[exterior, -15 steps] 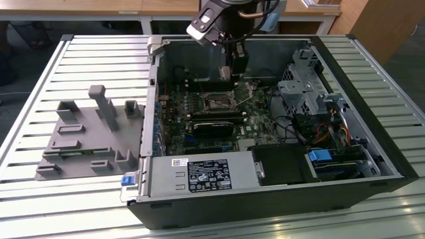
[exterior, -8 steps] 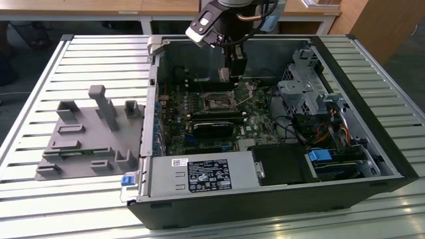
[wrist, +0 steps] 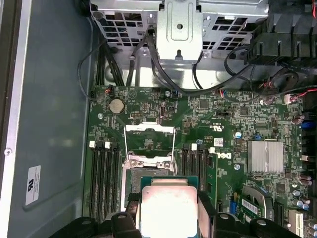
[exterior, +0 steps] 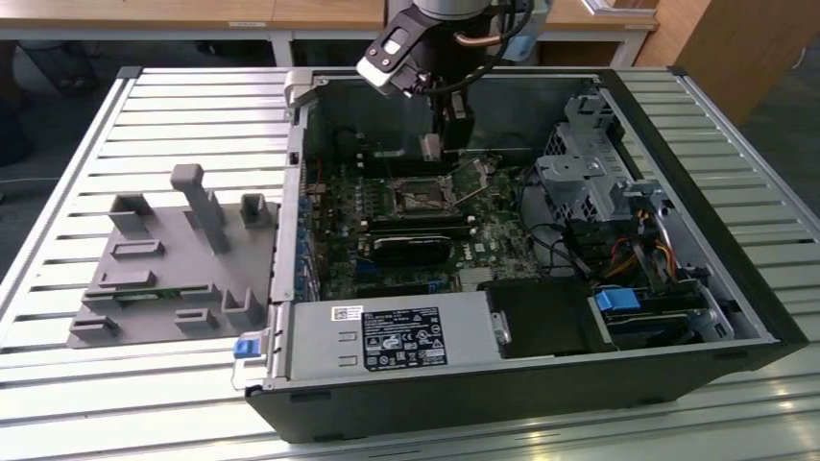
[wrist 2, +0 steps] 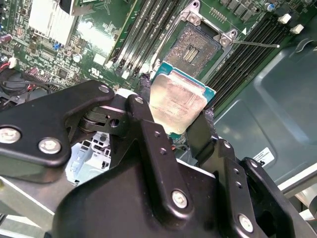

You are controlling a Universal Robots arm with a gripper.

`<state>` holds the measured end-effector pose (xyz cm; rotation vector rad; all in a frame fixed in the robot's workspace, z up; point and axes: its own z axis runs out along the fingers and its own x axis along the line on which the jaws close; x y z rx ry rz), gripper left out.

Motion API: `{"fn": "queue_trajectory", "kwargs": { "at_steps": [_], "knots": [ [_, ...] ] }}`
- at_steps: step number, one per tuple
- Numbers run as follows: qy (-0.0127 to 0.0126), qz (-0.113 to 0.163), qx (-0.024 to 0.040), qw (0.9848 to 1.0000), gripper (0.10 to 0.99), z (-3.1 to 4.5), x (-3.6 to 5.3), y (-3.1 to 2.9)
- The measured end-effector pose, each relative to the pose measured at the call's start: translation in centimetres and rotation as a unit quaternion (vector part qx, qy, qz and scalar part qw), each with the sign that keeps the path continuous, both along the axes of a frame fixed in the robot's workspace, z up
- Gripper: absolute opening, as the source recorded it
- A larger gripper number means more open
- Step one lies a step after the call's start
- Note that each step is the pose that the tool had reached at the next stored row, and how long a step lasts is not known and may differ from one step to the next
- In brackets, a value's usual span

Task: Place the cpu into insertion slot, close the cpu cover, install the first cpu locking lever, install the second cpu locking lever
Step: 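Place the cpu into insertion slot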

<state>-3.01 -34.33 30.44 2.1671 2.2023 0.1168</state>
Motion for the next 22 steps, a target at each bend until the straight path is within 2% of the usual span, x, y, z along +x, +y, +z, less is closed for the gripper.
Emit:
{"fn": "queue_trajectory", "kwargs": {
  "at_steps": [22],
  "knots": [
    [0.0000, -0.009, -0.0003, 1.0000, 0.541, -1.50, -0.19, 0.17]
  ]
}}
